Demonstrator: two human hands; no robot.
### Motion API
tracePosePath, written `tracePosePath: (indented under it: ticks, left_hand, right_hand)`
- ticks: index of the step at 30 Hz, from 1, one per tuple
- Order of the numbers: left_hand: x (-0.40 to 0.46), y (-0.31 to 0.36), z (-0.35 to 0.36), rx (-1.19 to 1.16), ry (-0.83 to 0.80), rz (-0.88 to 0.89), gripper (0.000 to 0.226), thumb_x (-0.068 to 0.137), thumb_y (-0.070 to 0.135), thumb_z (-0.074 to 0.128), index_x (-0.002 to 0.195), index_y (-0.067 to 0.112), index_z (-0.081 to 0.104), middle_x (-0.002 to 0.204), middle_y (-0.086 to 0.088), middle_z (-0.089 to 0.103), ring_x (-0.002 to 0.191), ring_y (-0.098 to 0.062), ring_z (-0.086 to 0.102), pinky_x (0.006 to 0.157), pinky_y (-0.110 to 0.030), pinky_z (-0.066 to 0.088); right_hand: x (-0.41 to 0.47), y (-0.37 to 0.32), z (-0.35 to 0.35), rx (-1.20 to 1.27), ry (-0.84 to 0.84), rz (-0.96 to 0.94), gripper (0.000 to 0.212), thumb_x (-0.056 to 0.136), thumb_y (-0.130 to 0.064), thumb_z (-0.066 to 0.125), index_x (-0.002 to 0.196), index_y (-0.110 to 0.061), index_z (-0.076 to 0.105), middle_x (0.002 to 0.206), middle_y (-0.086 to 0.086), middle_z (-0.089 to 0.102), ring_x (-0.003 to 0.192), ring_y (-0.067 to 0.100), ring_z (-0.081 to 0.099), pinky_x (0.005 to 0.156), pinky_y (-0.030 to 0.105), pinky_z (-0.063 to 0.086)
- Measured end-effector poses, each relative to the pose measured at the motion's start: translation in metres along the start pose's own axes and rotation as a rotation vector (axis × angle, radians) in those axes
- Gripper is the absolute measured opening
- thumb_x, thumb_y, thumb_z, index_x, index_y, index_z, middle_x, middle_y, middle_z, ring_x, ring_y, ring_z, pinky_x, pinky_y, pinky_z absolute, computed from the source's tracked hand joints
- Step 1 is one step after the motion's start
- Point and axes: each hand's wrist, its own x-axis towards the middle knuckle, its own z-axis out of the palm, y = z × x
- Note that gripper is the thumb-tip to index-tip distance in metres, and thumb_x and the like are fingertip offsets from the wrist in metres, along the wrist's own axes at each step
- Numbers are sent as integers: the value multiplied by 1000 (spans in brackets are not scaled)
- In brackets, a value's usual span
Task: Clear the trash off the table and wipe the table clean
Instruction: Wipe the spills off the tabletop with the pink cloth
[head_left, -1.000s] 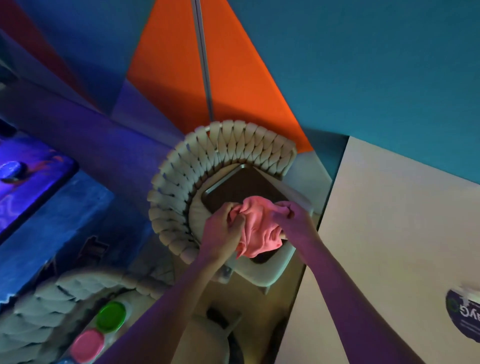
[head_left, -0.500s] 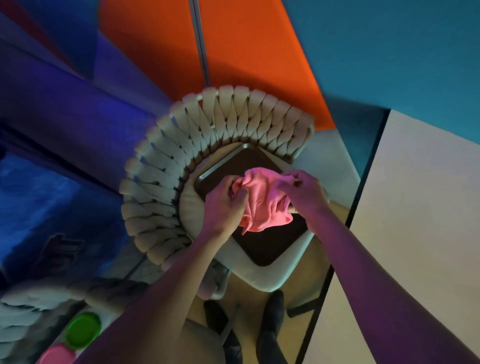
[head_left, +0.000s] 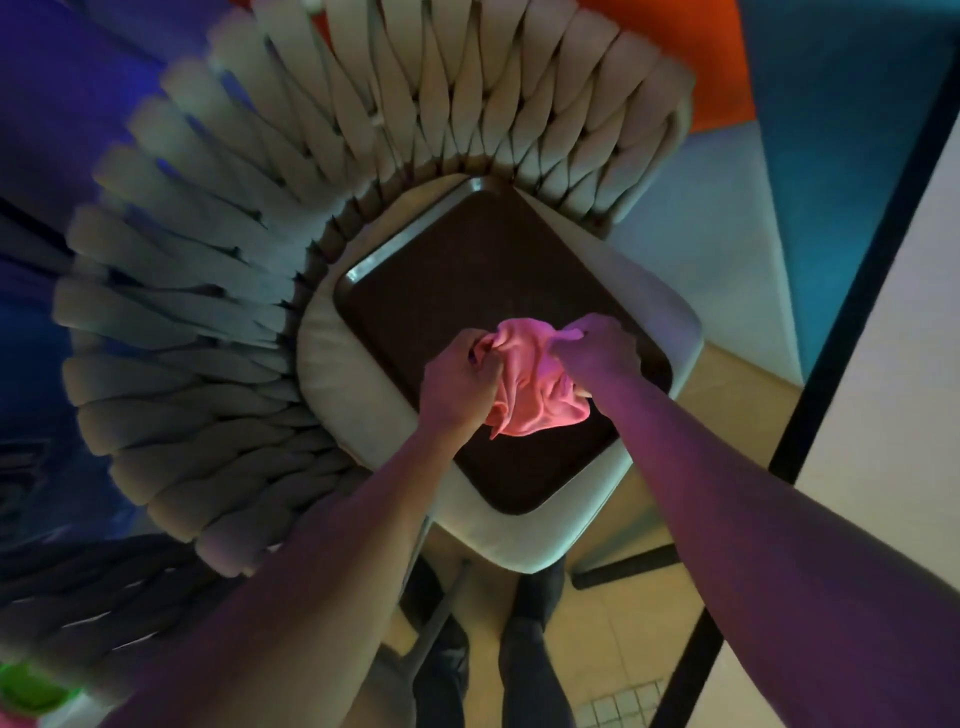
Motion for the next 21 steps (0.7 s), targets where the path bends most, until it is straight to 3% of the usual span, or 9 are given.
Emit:
tracePosePath:
  ticks: [6, 11, 16, 18, 21]
  left_hand:
    - [12, -26, 32, 109, -1, 0, 17, 96, 26, 59, 109, 21, 69, 91, 5, 70, 81, -11, 69, 74, -32, 57]
    - [18, -32, 36, 261, -34, 6, 25, 96, 29, 54, 116, 20, 67, 104, -3, 70, 94, -22, 68, 80, -39, 56]
    - [20, -34, 28, 497, -83, 3, 38, 98, 39, 52, 134, 26, 54, 129, -8, 56, 115, -30, 55, 90, -43, 53]
    - [17, -35, 21, 549, -103, -12, 43, 100, 43, 49, 140, 28, 48, 137, -8, 50, 121, -31, 51, 94, -44, 52]
    - [5, -35, 7, 615, -121, 20, 51, 99, 44, 50, 147, 29, 42, 146, -6, 44, 128, -31, 45, 97, -44, 50]
  right_hand:
    - [23, 28, 28, 2, 42, 88, 19, 94, -25, 64, 111, -18, 66, 103, 2, 67, 80, 18, 61, 62, 27, 44]
    - [27, 36, 40, -32, 103, 111, 18, 96, -23, 60, 113, -18, 63, 101, -1, 61, 68, 11, 51, 50, 23, 33]
    - [21, 33, 43, -74, 135, 102, 41, 95, -23, 60, 134, -21, 50, 133, 9, 47, 71, 10, 45, 53, 22, 30]
    - [11, 32, 42, -158, 149, 73, 47, 94, -25, 61, 138, -23, 45, 137, 10, 43, 88, 18, 53, 63, 26, 36]
    - [-7, 27, 38, -261, 122, 40, 53, 91, -28, 62, 140, -26, 41, 140, 10, 38, 116, 31, 48, 71, 35, 38]
